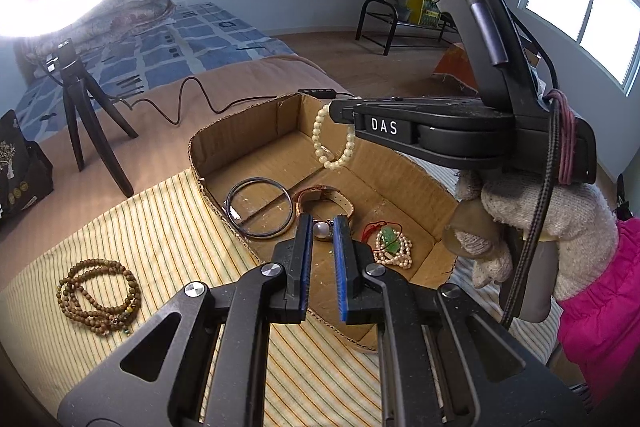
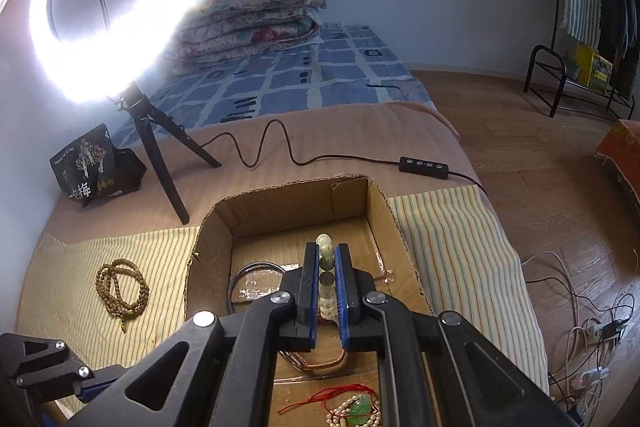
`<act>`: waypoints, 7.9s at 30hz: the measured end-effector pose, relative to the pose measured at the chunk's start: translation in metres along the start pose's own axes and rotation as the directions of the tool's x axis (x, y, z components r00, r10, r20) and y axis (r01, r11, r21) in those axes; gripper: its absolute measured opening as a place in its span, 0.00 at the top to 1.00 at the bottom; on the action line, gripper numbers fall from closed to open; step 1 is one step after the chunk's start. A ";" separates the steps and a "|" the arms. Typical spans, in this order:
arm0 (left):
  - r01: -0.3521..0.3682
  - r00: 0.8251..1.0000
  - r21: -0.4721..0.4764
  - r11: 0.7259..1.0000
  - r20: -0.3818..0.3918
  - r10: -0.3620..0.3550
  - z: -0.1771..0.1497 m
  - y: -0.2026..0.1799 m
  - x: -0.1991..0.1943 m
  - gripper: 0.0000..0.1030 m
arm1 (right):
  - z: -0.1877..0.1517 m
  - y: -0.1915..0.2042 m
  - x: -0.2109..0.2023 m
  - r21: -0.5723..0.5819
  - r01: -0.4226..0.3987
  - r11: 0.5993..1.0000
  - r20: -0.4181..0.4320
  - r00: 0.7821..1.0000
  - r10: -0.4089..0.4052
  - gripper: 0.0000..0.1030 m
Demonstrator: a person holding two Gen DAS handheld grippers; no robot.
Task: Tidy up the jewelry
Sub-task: 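Open the right gripper dropping the bracelet in the box while the left gripper releases the earring, then move the left gripper to the brown bead mala while the right gripper approaches the second pearl earring, then grasp the brown bead mala with the left gripper while the right gripper grasps the pearl earring, then carry the mala in the left gripper while the right gripper carries the earring over the box, then open the left gripper dropping the mala in the box while the right gripper releases the earring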
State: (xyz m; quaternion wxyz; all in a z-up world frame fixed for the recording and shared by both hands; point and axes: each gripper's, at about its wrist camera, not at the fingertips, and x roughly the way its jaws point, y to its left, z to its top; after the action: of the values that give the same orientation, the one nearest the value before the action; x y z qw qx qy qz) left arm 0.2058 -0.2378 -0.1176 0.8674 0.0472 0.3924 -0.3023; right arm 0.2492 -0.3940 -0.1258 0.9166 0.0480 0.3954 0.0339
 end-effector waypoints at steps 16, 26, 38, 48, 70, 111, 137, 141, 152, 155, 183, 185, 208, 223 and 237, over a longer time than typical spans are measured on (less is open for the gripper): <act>-0.014 1.000 0.005 1.000 0.006 0.014 0.000 -0.001 -0.001 0.59 | -0.001 -0.007 -0.003 0.060 0.028 0.998 0.025 0.999 -0.029 0.24; -0.025 1.000 -0.014 1.000 0.000 0.025 -0.001 0.004 -0.002 0.51 | 0.000 -0.008 -0.004 0.080 0.059 0.995 0.024 0.998 -0.061 0.11; -0.022 1.000 -0.014 1.000 0.010 0.022 -0.004 0.008 -0.014 0.51 | -0.003 -0.004 -0.015 0.078 0.075 0.994 0.033 0.996 -0.078 0.11; -0.035 0.999 -0.035 0.999 0.034 0.036 -0.010 0.027 -0.040 0.45 | -0.008 0.006 -0.046 0.077 0.086 0.993 0.063 0.994 -0.091 0.07; -0.274 0.961 -0.158 0.949 -0.021 0.275 -0.061 0.170 -0.080 0.44 | -0.065 0.113 -0.085 -0.109 -0.066 0.992 0.067 0.995 0.074 0.07; -0.405 0.905 -0.368 0.837 -0.293 0.309 -0.080 0.243 0.038 0.44 | -0.161 0.208 0.010 -0.372 -0.305 0.877 -0.299 0.933 0.198 0.44; -0.404 0.911 -0.362 0.840 -0.241 0.334 -0.091 0.257 -0.007 0.90 | -0.161 0.218 0.012 -0.422 -0.351 0.836 -0.348 0.914 0.209 0.94; -0.394 0.917 -0.372 0.840 -0.218 0.334 -0.086 0.259 -0.024 0.90 | -0.156 0.215 0.008 -0.416 -0.348 0.840 -0.333 0.918 0.215 0.95; -0.327 0.945 -0.396 0.858 -0.115 0.307 -0.069 0.244 -0.070 0.90 | -0.135 0.209 -0.016 -0.393 -0.337 0.856 -0.262 0.933 0.247 0.95; -0.304 0.951 -0.406 0.862 -0.083 0.296 -0.064 0.238 -0.081 0.90 | -0.126 0.204 -0.022 -0.383 -0.328 0.863 -0.238 0.938 0.251 0.95; -0.073 0.979 -0.257 0.964 0.168 0.118 0.024 0.116 -0.114 0.90 | -0.053 0.073 -0.077 -0.166 -0.137 0.977 -0.009 0.990 0.137 0.95; -0.060 0.979 -0.246 0.967 0.175 0.105 0.030 0.108 -0.109 0.90 | -0.051 0.063 -0.079 -0.154 -0.117 0.981 -0.001 0.993 0.118 0.95; -0.043 0.987 -0.141 0.989 0.145 0.064 0.079 0.041 -0.017 0.90 | -0.054 0.011 -0.078 -0.070 -0.061 0.996 -0.033 0.998 0.059 0.94; -0.099 0.990 -0.101 0.990 0.093 0.109 0.081 0.029 0.013 0.90 | -0.055 0.010 -0.069 -0.056 -0.071 0.996 -0.051 0.996 0.068 0.94; -0.100 0.991 -0.075 0.992 0.082 0.106 0.082 0.023 0.017 0.82 | -0.057 0.018 -0.067 -0.084 -0.024 0.996 -0.046 0.999 0.021 0.28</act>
State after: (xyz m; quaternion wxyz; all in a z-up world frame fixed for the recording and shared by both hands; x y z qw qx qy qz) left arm 0.2808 -0.2535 -0.0765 0.8992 0.0235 0.3620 -0.2446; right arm 0.1618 -0.3795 -0.1144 0.9083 0.0130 0.4136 0.0620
